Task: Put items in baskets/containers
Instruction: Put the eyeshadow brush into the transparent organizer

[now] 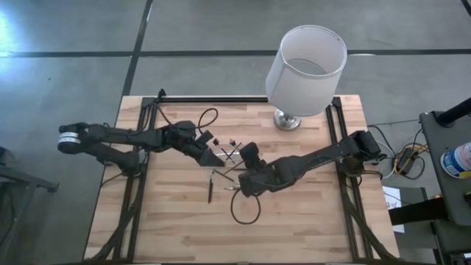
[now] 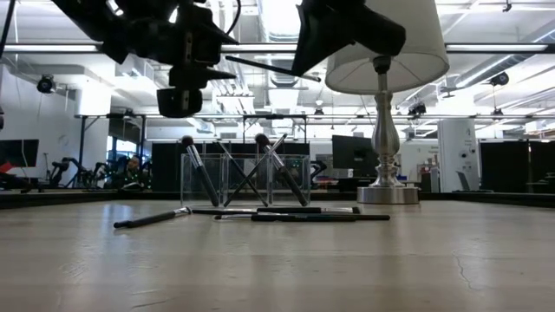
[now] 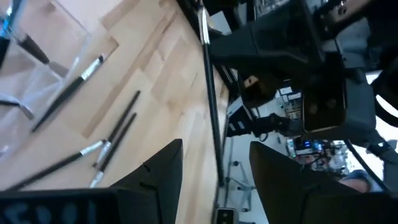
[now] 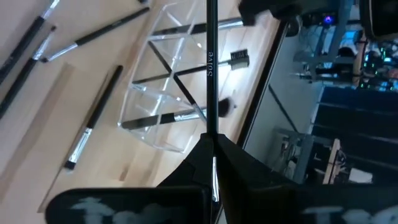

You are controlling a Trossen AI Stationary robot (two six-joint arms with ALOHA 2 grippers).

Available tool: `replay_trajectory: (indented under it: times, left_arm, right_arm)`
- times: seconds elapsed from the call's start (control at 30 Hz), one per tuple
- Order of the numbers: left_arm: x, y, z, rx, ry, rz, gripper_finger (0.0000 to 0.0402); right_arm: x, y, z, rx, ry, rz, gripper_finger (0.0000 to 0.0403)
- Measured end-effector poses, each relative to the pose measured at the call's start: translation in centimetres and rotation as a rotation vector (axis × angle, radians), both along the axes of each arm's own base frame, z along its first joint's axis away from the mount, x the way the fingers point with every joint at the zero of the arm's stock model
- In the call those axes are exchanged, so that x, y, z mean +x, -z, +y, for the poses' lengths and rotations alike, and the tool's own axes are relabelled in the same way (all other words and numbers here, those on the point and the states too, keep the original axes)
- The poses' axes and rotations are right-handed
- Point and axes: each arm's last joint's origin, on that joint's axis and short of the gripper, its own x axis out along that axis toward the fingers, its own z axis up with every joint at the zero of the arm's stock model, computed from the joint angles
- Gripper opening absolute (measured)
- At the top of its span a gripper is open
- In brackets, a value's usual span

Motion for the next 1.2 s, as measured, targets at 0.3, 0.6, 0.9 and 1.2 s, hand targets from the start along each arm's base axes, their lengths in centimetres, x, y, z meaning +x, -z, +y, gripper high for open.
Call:
replay_trajectory:
  times: [0.3, 0.6, 0.9, 1.2]
  left_arm:
    - [1.0, 0.8, 0.5, -0.075, 0.049, 0.004, 0.0178]
    - [2.8, 0.3, 0.7, -0.141, 0.065, -0.064, 0.0178]
    - [2.9, 0.4, 0.7, -0.154, 0.08, -0.053, 0.0178]
    - [3.0, 0.3, -0.3, -0.178, 0.139, -0.047, 0.0178]
  right_arm:
    - [0.2, -0.6, 0.2, -0.033, -0.05, 0.006, 0.0008]
    - [0.6, -2.2, 0.4, -0.055, -0.201, 0.059, 0.0008]
    - [0.7, -2.9, 0.7, -0.044, -0.226, 0.043, 0.0008]
    - [0.9, -2.8, 0.7, -0.081, -0.273, 0.066, 0.0008]
